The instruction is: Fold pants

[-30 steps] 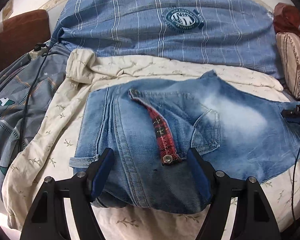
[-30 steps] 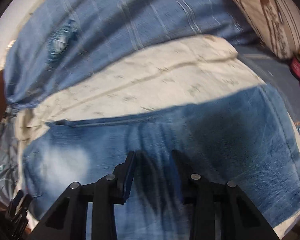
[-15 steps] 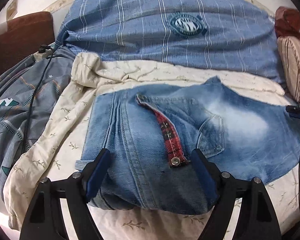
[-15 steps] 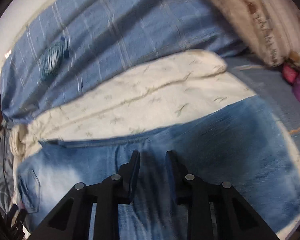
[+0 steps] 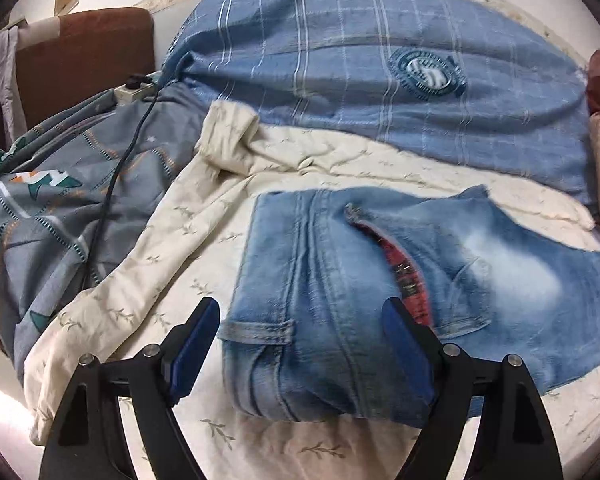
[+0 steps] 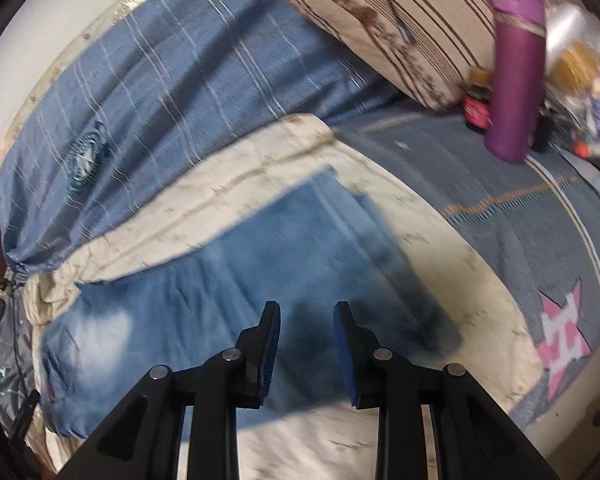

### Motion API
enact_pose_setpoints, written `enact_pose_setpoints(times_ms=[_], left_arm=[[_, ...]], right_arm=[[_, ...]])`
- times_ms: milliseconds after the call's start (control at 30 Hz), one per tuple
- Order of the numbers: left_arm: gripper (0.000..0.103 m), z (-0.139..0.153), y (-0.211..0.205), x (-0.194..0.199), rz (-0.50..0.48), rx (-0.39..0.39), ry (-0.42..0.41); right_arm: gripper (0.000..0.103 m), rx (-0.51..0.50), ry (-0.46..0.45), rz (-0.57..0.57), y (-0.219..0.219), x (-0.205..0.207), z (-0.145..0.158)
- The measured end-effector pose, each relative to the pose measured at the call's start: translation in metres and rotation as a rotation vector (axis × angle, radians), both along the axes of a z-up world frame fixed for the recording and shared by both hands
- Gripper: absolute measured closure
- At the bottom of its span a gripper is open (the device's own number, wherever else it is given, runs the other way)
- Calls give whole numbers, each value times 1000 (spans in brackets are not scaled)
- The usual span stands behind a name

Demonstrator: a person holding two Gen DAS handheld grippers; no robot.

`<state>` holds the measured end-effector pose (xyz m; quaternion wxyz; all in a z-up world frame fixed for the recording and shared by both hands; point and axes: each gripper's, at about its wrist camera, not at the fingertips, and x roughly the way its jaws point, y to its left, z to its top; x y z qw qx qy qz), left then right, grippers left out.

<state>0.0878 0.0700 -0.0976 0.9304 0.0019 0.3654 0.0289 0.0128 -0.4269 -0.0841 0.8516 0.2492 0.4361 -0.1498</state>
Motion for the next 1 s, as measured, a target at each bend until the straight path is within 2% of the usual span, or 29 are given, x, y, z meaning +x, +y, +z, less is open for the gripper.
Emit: enact_pose_setpoints(times_ms=[100,167,300,467,567,700,833,1000], left_arm=[[19,-15,-3,8,18,62,66],[19,-22,0,12,26,40,98],[19,-16,3,8,38,18,72],[19,-6,9,1,53,-27,32],[19,5,14,-6,59,-60,-17],[19,14,13,-14,41,-56,-75],[19,12,2,-13,-6,-21,-68],[20,11,-11,-14,-69,11,-74]], right_arm=[[72,-17,91,-3,-12,-3,-23],[72,-20,97,19,-15,-6,-32],[72,-65,80,32,-7,-10,-20],[72,-42,-43,66,8,-15,3],[72,-33,-77,124,33,-9,12],[72,-49,-88,220,73,7,18],[72,-31,-82,285,105,18,17],[72,-39,-31,336,131,30,7]])
